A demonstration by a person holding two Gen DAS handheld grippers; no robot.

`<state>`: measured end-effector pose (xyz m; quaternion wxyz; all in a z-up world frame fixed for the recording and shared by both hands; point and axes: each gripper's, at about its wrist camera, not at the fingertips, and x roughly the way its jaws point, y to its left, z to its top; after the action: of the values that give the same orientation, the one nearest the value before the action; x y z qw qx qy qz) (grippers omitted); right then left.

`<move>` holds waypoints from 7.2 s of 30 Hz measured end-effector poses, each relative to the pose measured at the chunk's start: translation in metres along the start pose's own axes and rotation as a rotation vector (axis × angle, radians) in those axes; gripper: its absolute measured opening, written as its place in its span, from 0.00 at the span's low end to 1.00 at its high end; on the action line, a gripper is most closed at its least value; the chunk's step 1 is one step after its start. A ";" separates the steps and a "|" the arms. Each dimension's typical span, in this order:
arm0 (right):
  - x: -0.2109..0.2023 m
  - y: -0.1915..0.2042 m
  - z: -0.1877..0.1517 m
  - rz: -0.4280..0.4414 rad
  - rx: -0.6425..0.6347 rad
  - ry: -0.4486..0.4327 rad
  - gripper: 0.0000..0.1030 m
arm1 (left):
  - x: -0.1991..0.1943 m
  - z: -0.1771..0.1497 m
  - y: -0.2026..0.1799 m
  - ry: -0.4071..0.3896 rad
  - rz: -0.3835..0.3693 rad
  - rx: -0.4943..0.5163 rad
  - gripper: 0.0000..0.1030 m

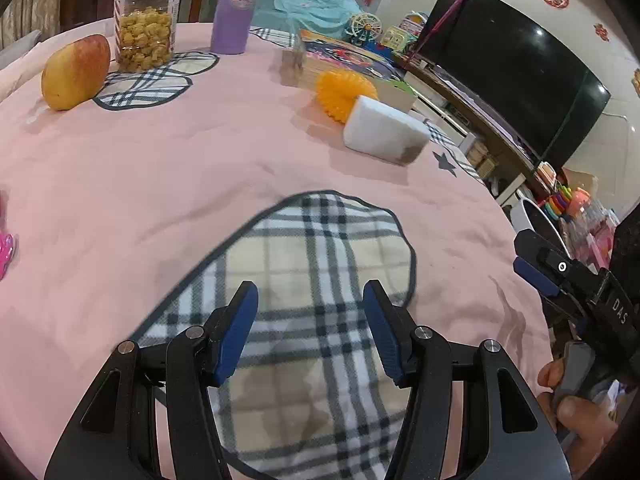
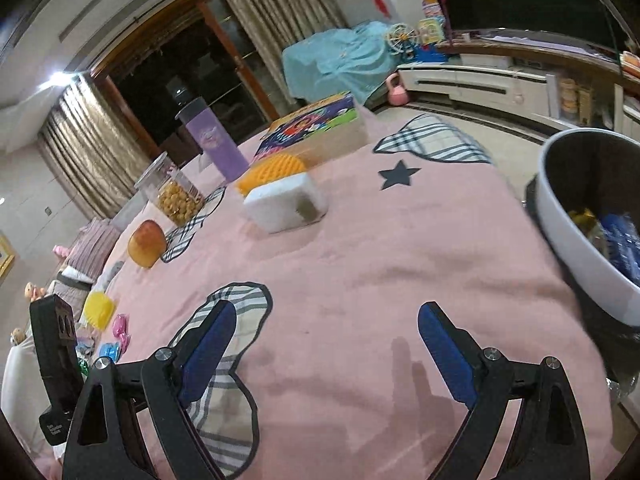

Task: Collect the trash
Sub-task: 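Move both open tools back over the table toward the orange net and white sponge, then grasp the orange foam net with the left tool while the right tool grasps the white sponge, then carry the orange foam net and white sponge over the trash bin with both tools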

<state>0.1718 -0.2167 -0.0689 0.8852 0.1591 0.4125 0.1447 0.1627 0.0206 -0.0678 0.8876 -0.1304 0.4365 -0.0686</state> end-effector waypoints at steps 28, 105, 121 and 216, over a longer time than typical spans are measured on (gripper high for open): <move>0.083 0.015 0.055 0.057 -0.061 0.069 0.91 | 0.048 0.078 0.025 0.001 0.044 0.018 0.54; 0.029 -0.032 0.040 -0.034 -0.025 0.023 0.35 | 0.012 0.027 -0.036 0.012 -0.190 0.108 0.12; -0.062 -0.046 0.005 -0.024 0.065 -0.080 0.35 | -0.012 -0.003 -0.105 0.007 -0.232 0.261 0.12; -0.128 -0.196 0.041 -0.239 0.252 -0.153 0.35 | 0.058 0.006 -0.325 0.081 -0.278 0.596 0.12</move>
<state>0.1491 -0.4509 -0.0351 0.8979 0.2292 0.3747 -0.0271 0.1998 -0.3026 -0.0134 0.8507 0.0794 0.4102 -0.3189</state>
